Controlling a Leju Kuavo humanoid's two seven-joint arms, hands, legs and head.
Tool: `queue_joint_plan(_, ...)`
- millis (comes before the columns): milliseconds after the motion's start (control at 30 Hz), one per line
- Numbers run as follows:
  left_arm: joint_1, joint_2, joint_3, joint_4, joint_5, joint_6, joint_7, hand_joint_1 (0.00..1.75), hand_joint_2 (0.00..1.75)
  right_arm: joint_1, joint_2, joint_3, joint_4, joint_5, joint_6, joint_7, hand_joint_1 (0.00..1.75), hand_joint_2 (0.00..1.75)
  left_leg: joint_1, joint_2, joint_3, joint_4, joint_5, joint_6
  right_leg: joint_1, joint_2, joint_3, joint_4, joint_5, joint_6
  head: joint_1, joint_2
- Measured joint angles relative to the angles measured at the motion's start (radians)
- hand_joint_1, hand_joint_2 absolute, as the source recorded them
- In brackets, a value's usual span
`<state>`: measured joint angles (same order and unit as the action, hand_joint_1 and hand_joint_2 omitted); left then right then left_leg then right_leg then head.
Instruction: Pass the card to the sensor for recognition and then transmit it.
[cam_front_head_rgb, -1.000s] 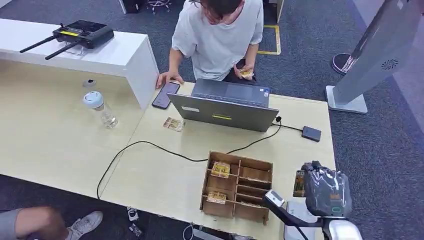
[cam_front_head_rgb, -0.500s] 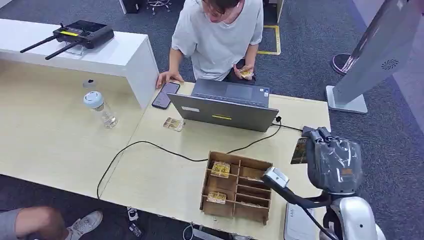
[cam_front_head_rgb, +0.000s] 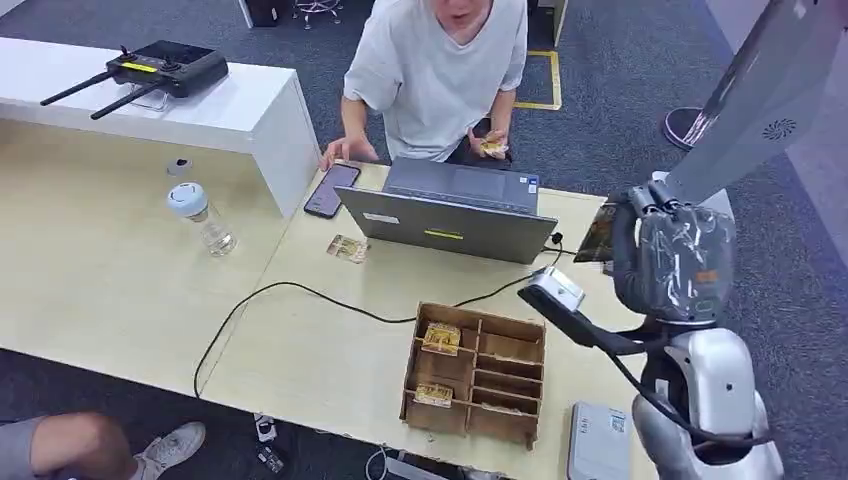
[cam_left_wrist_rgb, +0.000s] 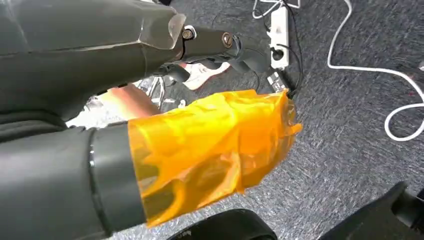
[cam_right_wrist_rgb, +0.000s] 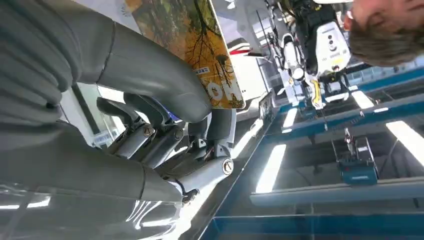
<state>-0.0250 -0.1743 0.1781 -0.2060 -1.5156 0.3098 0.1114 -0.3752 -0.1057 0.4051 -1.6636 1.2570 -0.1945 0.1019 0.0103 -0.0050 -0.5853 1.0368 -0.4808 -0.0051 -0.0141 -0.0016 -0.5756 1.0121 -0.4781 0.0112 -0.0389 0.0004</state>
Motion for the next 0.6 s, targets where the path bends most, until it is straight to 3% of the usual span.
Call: queue_joint_plan(600, -0.02, 0.004, -0.051, 0.0, -0.045, -0.037, -0.001, 0.0, 0.0, -0.254, 0.082, 0.022, 0.194, -0.018, 0.14, 0.043, 1.75, 1.75, 0.0, -0.001, 0.0, 0.0, 0.002, -0.001, 0.0, 0.0, 0.0, 0.001, 0.0, 0.0, 0.0, 0.0)
